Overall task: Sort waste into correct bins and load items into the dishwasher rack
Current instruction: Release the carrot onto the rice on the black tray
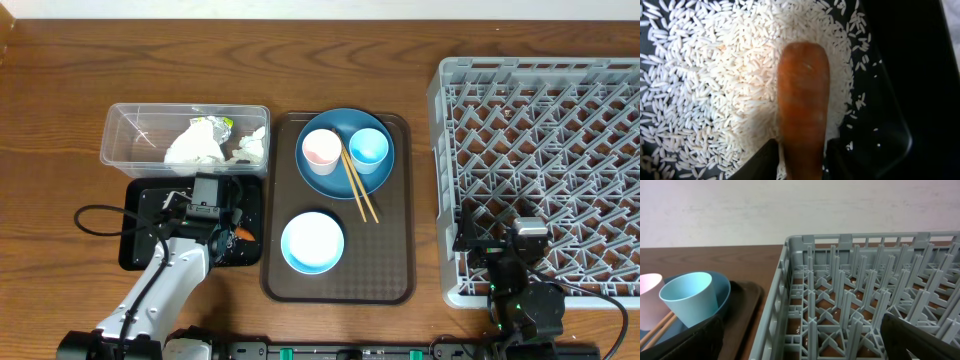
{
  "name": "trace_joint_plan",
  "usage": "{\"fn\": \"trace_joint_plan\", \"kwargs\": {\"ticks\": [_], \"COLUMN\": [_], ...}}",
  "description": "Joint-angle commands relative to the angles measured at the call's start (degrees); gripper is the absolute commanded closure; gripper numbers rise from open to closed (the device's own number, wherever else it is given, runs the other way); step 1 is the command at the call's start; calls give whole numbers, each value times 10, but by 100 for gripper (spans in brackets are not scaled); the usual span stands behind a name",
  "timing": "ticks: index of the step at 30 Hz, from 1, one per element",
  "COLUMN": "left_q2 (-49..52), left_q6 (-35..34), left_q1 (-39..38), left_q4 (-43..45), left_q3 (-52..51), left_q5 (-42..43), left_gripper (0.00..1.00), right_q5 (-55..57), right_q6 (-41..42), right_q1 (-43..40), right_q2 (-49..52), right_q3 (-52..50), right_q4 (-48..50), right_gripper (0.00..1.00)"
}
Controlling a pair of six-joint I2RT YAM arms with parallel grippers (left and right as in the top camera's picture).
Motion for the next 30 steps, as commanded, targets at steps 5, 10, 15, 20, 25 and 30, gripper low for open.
{"fn": "trace_joint_plan", "kwargs": {"ticks": [5,10,15,20,25,30], "left_q2": [-24,-79,-137,-183,-215,-227], "left_q6": [98,124,144,253,376,380], "left_q1": [3,3,3,3,3,3], "left_q4": [0,-10,-27,-50,-104,-179], "left_q3": [28,29,29,29,29,29], "left_q5": [-15,-15,-14,90,263,275], "left_gripper": [62,62,62,62,49,46], "right_q5": [4,4,4,4,4,4], "right_q6": [-3,-3,-3,-3,-3,-3], "right_q1": [5,5,5,5,5,5], "right_q2": [0,0,0,0,0,0], "right_q3": [-1,-1,-1,-1,-1,-1], "right_q4": [-2,-2,-2,-2,-2,-2], "right_gripper": [1,1,1,1,1,1]}}
